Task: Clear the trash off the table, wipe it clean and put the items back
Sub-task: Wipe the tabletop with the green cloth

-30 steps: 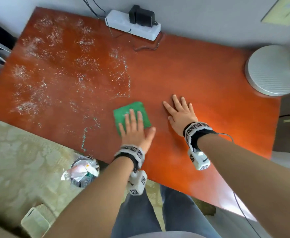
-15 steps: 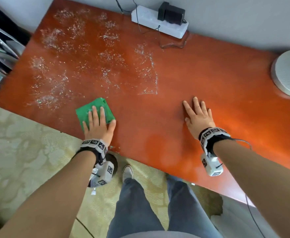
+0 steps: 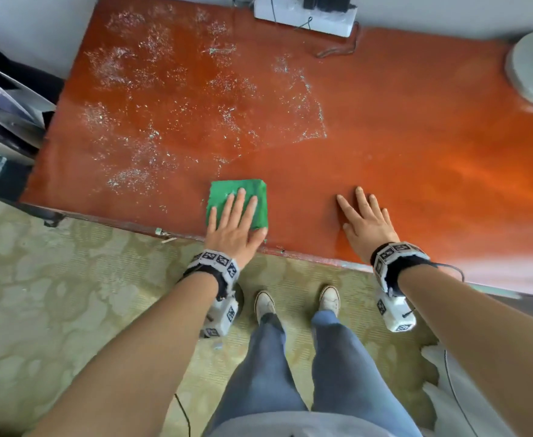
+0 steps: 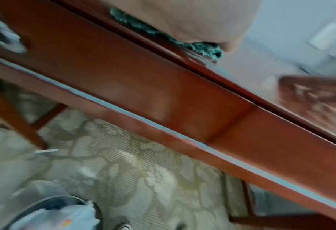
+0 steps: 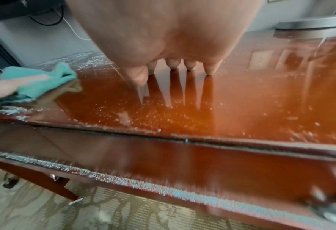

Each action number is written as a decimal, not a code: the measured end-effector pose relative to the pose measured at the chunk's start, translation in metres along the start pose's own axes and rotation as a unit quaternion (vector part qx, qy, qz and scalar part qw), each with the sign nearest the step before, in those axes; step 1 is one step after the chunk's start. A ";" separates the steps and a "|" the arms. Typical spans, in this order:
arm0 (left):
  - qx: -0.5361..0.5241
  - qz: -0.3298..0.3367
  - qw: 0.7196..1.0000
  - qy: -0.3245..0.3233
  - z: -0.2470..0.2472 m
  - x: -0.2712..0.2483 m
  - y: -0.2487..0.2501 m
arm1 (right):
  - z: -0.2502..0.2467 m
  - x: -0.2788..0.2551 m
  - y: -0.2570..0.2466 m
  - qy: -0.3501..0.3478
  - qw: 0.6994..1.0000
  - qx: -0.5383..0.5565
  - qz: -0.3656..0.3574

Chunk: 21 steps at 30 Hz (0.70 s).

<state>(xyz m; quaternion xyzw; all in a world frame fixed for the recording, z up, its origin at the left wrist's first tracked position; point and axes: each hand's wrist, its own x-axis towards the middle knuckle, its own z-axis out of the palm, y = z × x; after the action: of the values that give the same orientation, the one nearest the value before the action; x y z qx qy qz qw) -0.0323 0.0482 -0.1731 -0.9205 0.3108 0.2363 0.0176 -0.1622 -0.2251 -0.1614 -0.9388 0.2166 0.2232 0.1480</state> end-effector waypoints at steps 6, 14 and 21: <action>-0.024 -0.085 0.996 -0.018 -0.011 -0.004 -0.038 | 0.017 -0.021 -0.003 0.034 0.999 0.011 0.014; 0.021 0.114 0.993 -0.030 0.031 -0.034 0.111 | 0.036 -0.037 0.008 0.072 0.997 0.021 -0.013; 0.024 -0.049 0.998 -0.009 0.015 -0.040 -0.003 | 0.034 -0.052 0.037 0.069 0.997 0.009 -0.032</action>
<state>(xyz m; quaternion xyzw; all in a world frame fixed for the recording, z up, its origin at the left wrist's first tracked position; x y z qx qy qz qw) -0.0646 0.0759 -0.1687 -0.9318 0.2703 0.2360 0.0542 -0.2334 -0.2265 -0.1717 -0.9570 0.1983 0.1513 0.1482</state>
